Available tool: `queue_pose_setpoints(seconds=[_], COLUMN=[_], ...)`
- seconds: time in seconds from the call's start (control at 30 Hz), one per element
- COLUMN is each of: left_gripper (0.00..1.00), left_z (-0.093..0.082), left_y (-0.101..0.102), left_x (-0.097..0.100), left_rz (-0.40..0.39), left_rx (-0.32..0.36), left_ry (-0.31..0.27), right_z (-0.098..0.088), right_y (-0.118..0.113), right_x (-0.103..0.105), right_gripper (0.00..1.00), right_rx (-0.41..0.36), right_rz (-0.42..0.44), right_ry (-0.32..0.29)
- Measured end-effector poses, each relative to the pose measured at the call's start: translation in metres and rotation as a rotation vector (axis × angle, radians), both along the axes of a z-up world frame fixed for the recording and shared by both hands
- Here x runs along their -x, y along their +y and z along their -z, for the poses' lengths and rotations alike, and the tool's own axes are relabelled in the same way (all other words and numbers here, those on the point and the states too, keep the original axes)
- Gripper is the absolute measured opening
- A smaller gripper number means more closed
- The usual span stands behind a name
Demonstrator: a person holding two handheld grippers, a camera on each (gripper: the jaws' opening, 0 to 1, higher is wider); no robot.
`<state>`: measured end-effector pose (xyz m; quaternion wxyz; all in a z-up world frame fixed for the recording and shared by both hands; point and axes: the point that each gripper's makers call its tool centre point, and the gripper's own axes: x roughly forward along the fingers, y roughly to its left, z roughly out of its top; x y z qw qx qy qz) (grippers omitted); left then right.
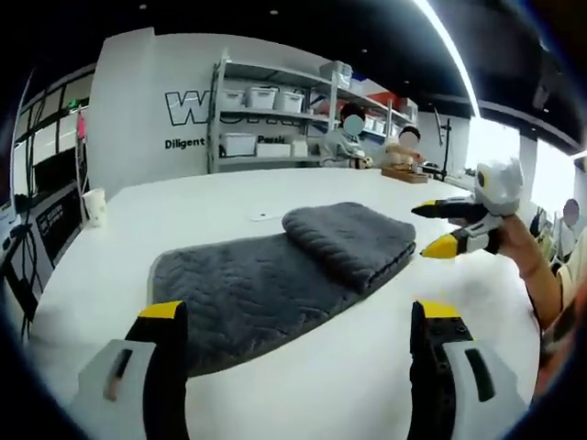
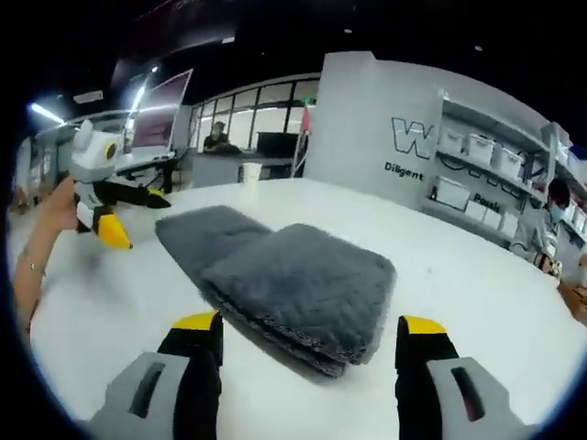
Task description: Open the folded towel by lifting each exposed corner and separating the folded layers until the towel lies flat within the target outline without major curled edges
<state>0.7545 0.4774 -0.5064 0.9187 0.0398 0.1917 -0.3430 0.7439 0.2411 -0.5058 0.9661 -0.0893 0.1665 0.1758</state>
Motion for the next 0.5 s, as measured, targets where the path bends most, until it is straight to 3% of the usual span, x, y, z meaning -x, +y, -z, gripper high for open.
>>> queue_pose_setpoints(seconds=[0.07, 0.17, 0.23, 0.27, 0.33, 0.43, 0.5], left_gripper=[1.0, 1.0, 1.0, 1.0, 1.0, 1.0, 1.0], left_z=[-0.002, -0.005, -0.005, -0.004, -0.002, 0.001, 0.002], left_y=[-0.002, -0.004, -0.005, -0.005, -0.003, -0.002, -0.003], left_x=[0.002, 0.002, 0.002, 0.003, 0.002, 0.002, 0.002], left_rz=[0.008, 0.013, 0.017, 0.018, 0.014, 0.014, 0.018], left_rx=[0.004, 0.02, 0.02, 0.016, 0.0, -0.021, -0.024], left_ry=[-0.004, -0.012, -0.01, -0.008, -0.009, -0.004, 0.001], right_z=[-0.003, 0.002, 0.007, 0.01, 0.012, 0.011, 0.011], right_y=[-0.01, -0.019, -0.025, -0.03, -0.03, -0.023, -0.023], right_x=[-0.005, -0.008, -0.009, -0.01, -0.01, -0.013, -0.014], right_gripper=[0.67, 0.55, 0.49, 0.5, 0.5, 0.37, 0.21], right_rx=[-0.116, -0.225, -0.226, -0.241, -0.254, -0.352, -0.363], right_rz=[0.054, 0.091, 0.114, 0.155, 0.157, 0.164, 0.169], right_ry=[-0.013, 0.015, 0.02, 0.026, 0.031, 0.027, 0.022])
